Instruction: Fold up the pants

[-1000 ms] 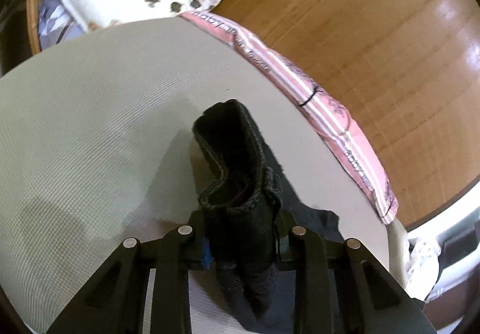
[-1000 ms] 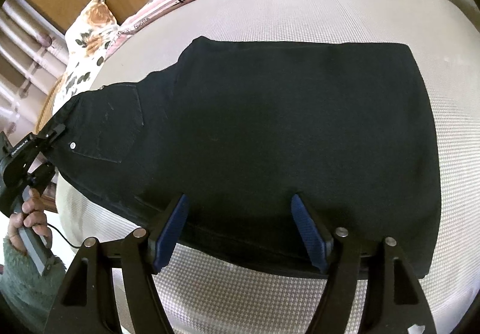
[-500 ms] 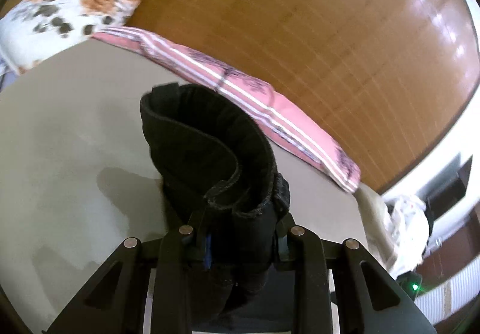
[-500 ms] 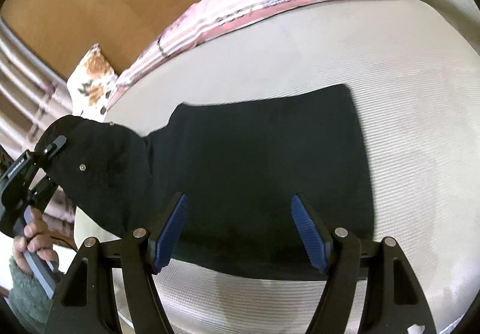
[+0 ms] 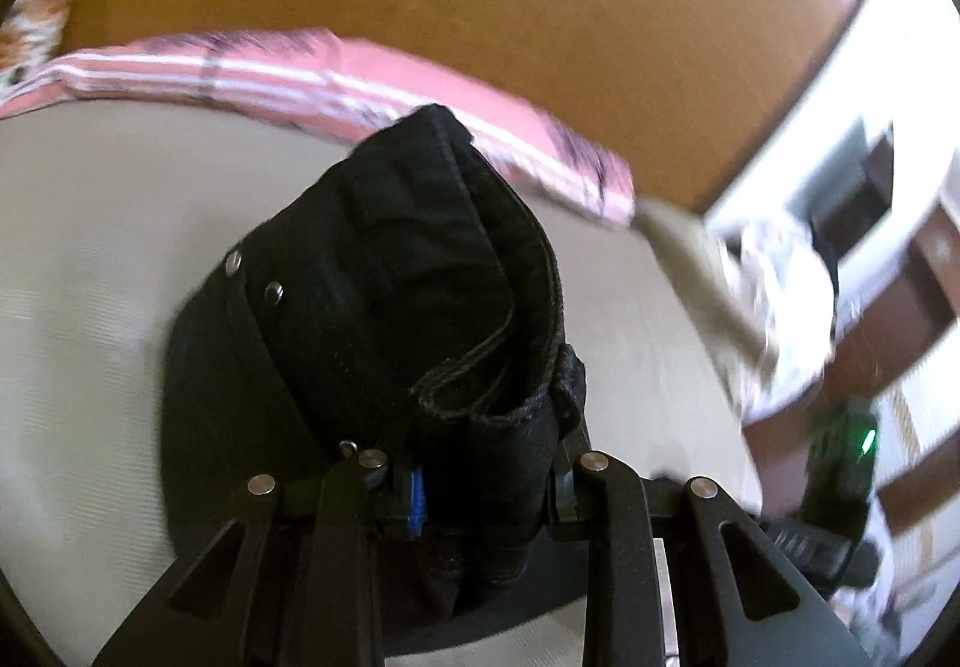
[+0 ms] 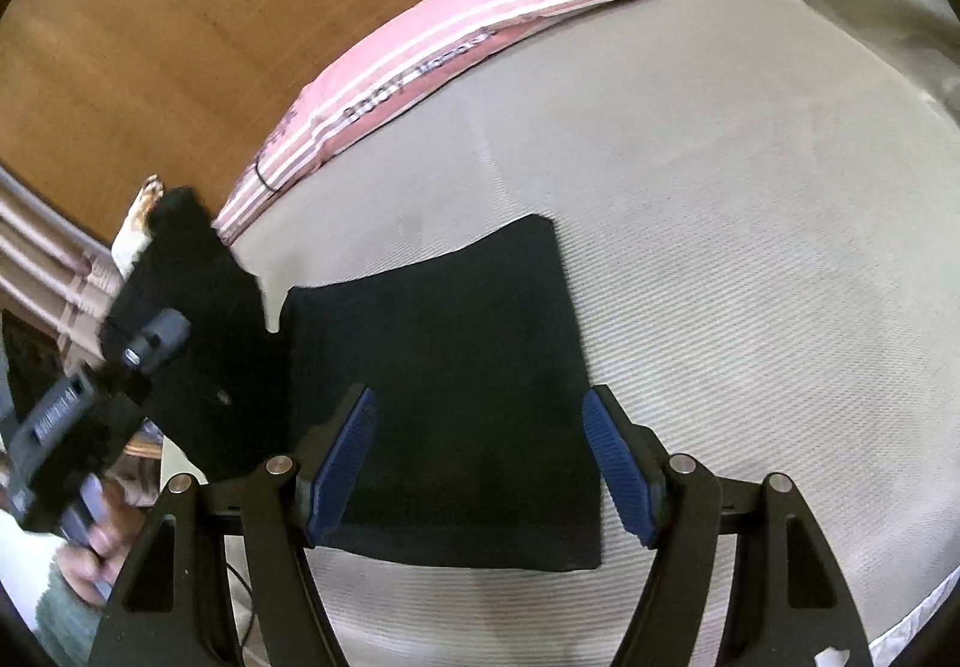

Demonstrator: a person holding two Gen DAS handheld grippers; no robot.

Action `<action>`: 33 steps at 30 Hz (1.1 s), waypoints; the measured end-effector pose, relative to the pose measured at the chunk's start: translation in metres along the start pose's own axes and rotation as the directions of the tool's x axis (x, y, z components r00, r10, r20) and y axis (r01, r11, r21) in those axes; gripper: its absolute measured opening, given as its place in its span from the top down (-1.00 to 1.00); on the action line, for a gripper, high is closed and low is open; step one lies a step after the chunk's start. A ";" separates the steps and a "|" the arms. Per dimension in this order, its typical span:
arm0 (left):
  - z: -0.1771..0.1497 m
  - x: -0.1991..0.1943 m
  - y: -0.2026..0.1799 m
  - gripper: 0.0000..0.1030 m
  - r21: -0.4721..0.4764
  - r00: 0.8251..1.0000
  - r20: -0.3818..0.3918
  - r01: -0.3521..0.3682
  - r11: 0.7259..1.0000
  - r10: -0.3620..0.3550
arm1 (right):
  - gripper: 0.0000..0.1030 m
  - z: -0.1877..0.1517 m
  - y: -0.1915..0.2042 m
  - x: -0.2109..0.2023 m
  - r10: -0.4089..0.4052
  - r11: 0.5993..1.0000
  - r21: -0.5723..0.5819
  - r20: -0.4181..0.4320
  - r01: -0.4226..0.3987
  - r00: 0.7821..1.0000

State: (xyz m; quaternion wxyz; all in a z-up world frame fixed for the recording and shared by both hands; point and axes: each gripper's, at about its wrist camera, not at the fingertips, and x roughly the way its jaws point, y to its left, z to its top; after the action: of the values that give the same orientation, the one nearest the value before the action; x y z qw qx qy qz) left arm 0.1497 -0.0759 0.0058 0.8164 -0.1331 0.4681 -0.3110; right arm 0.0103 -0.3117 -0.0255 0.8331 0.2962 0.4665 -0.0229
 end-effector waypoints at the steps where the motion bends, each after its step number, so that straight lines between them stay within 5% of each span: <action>1: -0.004 0.009 -0.006 0.47 0.015 1.000 -0.024 -0.001 1.000 0.001 | -0.35 0.001 -0.003 0.000 -0.002 1.000 0.006 0.002 0.002 1.000; 6: -0.039 0.069 -0.025 0.47 0.111 0.984 -0.161 -0.057 0.992 0.074 | -0.35 0.003 -0.020 0.001 -0.002 0.999 0.044 -0.007 0.003 1.000; 10: -0.050 0.080 -0.039 0.43 0.220 0.978 -0.153 -0.106 0.970 0.142 | -0.35 0.003 -0.026 0.007 0.010 0.999 0.050 -0.026 -0.009 1.000; 19: -0.057 0.040 -0.053 0.11 0.295 0.979 -0.193 0.003 0.955 0.057 | -0.35 0.013 -0.020 0.037 0.118 0.993 0.040 -0.105 -0.115 0.987; 24: -0.050 0.001 -0.033 0.02 0.252 0.991 -0.136 0.027 0.967 0.008 | -0.36 0.019 -0.017 0.060 0.206 0.978 0.070 -0.166 -0.196 0.965; 29: -0.039 -0.015 0.021 0.00 0.109 0.989 -0.085 -0.114 0.988 0.123 | -0.35 0.028 -0.017 0.083 0.264 0.964 0.085 -0.203 -0.252 0.943; 33: -0.043 -0.015 0.051 0.00 0.069 0.976 -0.087 -0.194 0.979 0.199 | -0.36 0.036 -0.013 0.098 0.300 0.954 0.067 -0.225 -0.292 0.927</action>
State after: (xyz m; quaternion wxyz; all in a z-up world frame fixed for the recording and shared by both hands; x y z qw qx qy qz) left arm 0.1269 -0.0237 -0.0324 0.8241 -0.0469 0.5069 -0.2485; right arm 0.0893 -0.3179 -0.0952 0.7617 0.3771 0.5105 0.1305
